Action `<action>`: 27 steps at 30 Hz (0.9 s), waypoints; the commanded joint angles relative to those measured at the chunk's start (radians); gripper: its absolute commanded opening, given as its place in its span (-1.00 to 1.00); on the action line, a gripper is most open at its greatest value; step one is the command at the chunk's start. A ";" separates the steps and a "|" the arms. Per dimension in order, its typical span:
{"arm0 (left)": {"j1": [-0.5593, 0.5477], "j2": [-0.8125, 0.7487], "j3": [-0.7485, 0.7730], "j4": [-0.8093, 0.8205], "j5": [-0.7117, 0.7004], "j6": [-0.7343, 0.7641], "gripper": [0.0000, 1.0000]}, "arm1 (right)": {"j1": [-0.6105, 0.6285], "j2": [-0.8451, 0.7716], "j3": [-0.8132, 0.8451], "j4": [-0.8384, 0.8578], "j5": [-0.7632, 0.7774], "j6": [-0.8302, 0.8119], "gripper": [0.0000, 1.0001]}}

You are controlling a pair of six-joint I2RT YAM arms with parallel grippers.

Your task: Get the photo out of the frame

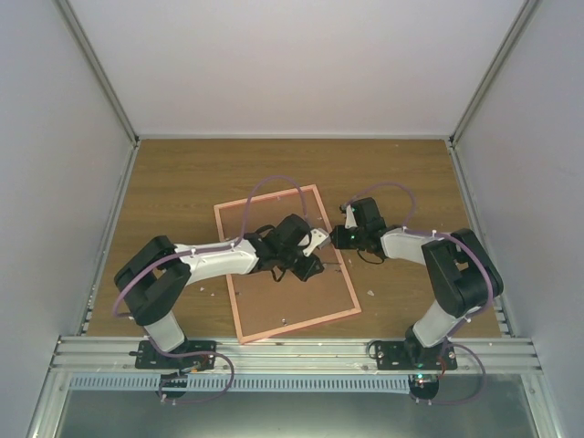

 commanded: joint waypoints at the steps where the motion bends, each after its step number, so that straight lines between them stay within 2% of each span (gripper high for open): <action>1: -0.008 0.032 0.027 0.021 -0.022 0.015 -1.00 | 0.015 0.012 -0.007 0.033 -0.063 0.033 -0.96; 20: -0.008 -0.029 -0.027 0.019 -0.050 0.002 -1.00 | 0.017 0.011 -0.016 0.040 -0.062 0.029 -0.97; 27: -0.008 -0.005 -0.017 0.032 -0.034 0.003 -1.00 | 0.016 0.012 -0.018 0.042 -0.062 0.029 -0.97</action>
